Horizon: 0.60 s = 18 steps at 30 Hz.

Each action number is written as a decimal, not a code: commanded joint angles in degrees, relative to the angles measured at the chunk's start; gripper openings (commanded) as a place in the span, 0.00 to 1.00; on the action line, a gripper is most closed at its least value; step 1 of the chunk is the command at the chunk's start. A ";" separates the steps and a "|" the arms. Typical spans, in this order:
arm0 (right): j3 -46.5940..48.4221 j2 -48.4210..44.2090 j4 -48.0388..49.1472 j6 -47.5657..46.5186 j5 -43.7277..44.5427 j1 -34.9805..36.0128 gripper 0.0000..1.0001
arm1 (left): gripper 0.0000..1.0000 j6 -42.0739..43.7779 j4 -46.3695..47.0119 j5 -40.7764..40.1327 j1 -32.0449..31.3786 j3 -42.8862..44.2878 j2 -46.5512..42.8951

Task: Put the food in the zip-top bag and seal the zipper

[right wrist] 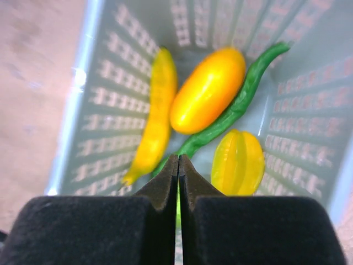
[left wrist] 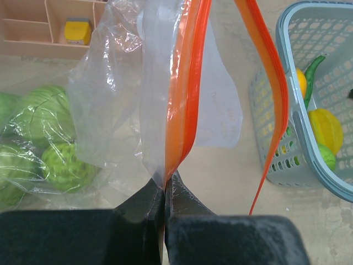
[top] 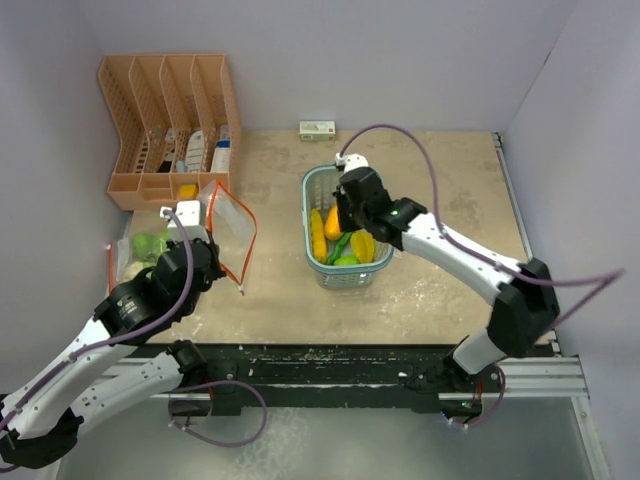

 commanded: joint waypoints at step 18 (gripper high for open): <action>11.43 14.96 2.87 -4.03 -3.79 -6.99 0.80 | 0.00 1.83 1.90 1.58 0.15 3.31 1.46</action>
